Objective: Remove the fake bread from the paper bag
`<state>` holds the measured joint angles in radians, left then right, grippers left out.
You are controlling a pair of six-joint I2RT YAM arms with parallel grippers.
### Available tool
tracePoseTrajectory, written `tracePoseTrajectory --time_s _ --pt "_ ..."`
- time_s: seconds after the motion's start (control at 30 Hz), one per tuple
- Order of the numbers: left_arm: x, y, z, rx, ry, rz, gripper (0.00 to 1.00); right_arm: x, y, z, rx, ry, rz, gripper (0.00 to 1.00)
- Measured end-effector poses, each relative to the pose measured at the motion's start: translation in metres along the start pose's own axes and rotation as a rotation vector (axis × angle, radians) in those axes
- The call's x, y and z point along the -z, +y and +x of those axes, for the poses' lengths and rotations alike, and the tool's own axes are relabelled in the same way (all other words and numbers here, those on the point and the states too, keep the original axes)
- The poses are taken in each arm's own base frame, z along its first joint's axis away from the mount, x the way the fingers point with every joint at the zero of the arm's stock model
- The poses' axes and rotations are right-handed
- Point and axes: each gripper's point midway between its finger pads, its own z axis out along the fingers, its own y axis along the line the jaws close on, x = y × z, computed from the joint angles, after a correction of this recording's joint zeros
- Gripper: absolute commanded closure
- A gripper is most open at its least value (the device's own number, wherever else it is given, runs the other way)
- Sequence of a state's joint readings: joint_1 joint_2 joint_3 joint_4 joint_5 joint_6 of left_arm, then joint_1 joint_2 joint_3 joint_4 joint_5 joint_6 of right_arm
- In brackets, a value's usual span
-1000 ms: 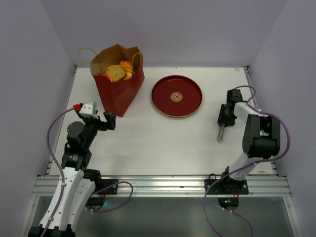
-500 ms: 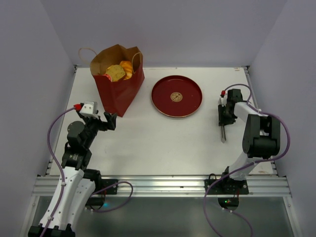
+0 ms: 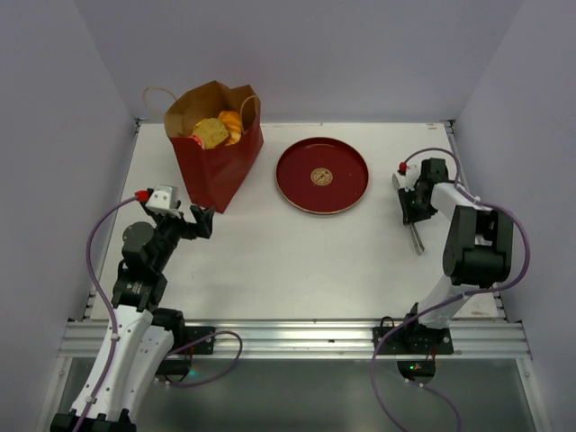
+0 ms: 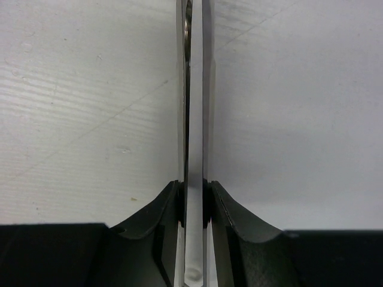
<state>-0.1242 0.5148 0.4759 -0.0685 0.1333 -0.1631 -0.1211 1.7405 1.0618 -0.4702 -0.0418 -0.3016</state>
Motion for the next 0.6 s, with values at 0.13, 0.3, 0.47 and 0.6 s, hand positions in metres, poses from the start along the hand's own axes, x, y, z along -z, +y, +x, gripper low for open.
tracePoseTrajectory --time_s 0.13,0.3,0.47,0.6 --pt "0.0 -0.004 0.0 0.0 0.003 0.022 0.0 0.008 -0.009 0.0 -0.027 -0.043 -0.067 0.91" --pt "0.0 -0.01 0.001 -0.001 0.007 0.056 0.0 0.034 -0.009 -0.01 0.0 -0.139 -0.145 0.88" --pt "0.001 -0.015 0.001 -0.001 0.007 0.085 0.0 0.049 0.013 -0.017 0.081 -0.185 -0.26 0.87" --pt "0.0 -0.02 -0.002 -0.004 -0.003 0.11 0.0 0.057 0.029 -0.016 0.111 -0.201 -0.349 0.79"
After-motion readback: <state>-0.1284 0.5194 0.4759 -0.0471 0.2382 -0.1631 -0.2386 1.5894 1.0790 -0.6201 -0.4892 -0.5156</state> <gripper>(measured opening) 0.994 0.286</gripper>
